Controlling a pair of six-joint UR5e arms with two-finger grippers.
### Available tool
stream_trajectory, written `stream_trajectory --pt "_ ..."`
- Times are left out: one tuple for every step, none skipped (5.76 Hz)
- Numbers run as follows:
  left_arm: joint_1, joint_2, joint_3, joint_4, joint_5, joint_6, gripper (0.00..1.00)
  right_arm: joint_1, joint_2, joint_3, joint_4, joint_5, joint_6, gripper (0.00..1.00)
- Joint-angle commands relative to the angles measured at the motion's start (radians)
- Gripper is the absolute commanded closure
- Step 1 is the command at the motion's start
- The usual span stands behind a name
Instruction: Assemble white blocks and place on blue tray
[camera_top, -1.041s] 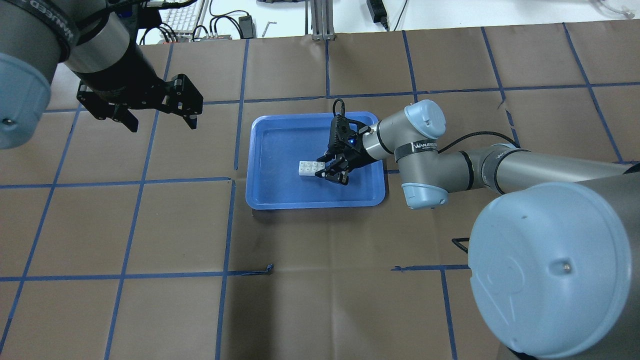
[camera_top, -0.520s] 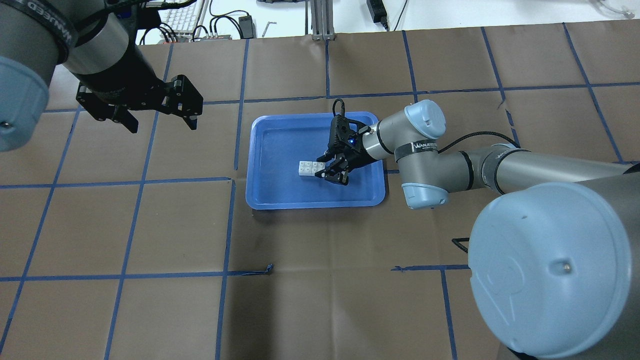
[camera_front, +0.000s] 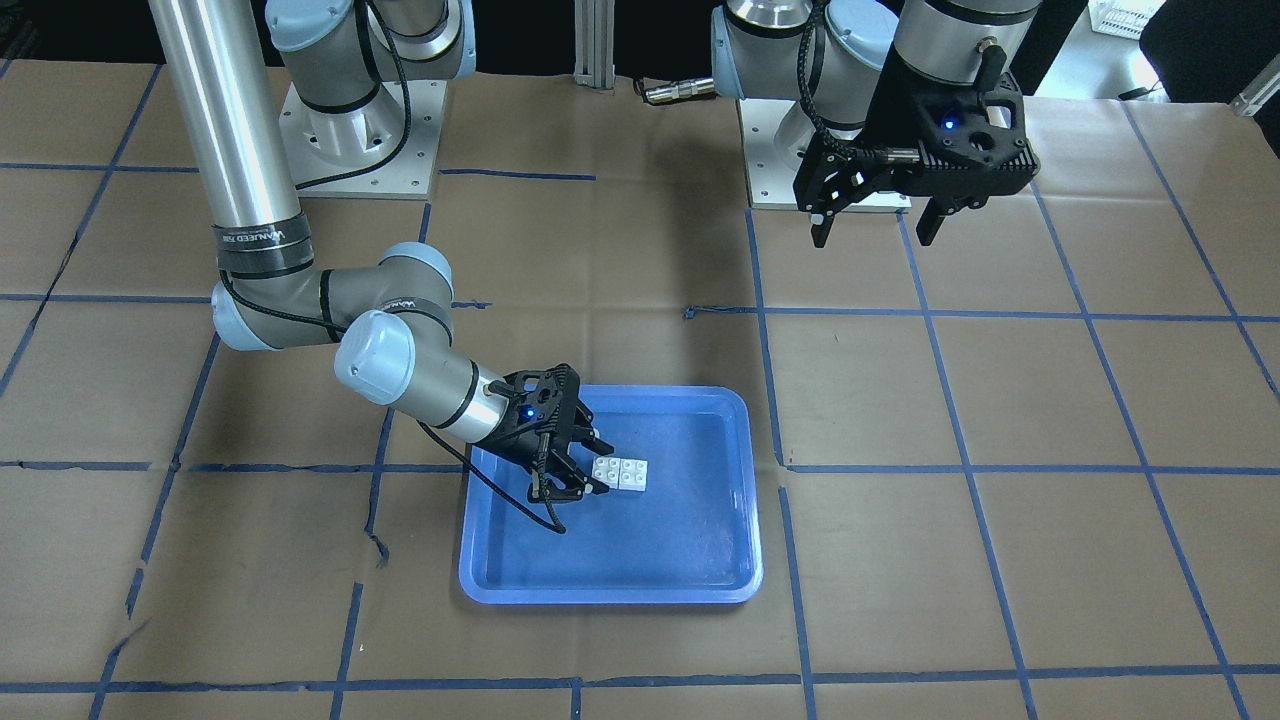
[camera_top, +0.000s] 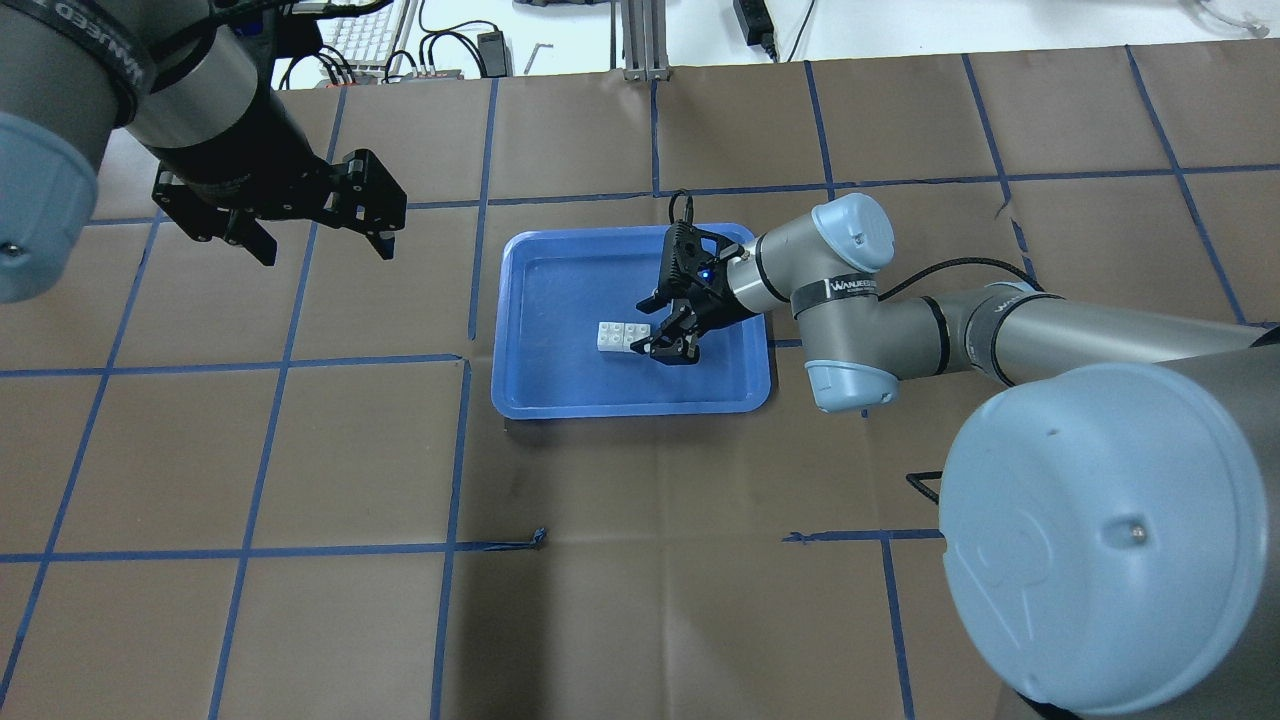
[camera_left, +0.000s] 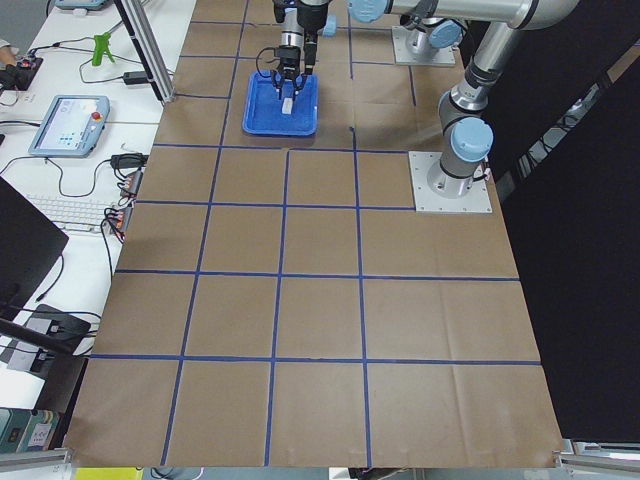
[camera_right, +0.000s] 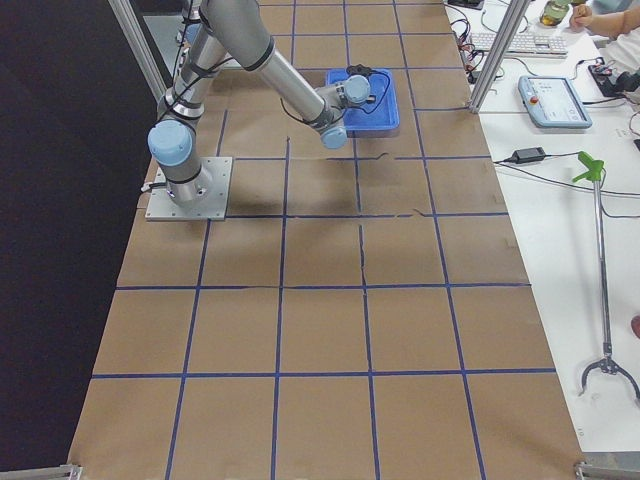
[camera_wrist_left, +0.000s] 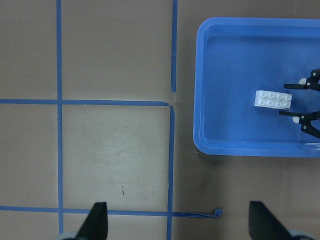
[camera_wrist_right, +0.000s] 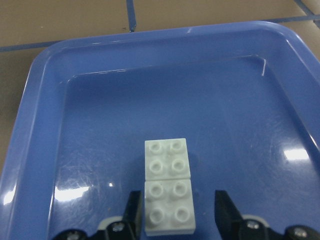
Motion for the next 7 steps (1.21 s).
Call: stream_trajectory --pt "0.0 0.0 -0.001 0.0 0.0 0.0 0.01 -0.016 -0.091 -0.069 0.159 -0.021 0.076 0.0" --pt "0.0 0.0 -0.001 0.0 0.0 0.0 0.01 -0.045 -0.157 -0.129 0.361 -0.116 0.079 0.0" --pt "0.0 0.0 -0.003 0.0 0.0 0.0 0.01 -0.078 -0.218 -0.206 0.593 -0.178 0.11 0.0" --pt "0.0 0.002 -0.004 0.0 0.0 0.0 0.01 -0.092 -0.262 -0.284 0.762 -0.264 0.196 0.0" --pt "0.0 0.002 -0.006 0.0 0.002 0.0 0.01 -0.1 -0.276 -0.362 0.849 -0.41 0.346 0.0" --pt "0.0 0.002 -0.008 0.0 0.002 0.0 0.01 -0.105 -0.303 -0.41 0.974 -0.502 0.501 0.0" --pt "0.0 0.002 -0.008 0.0 0.002 0.0 0.01 -0.128 -0.349 -0.438 1.13 -0.595 0.647 0.0"
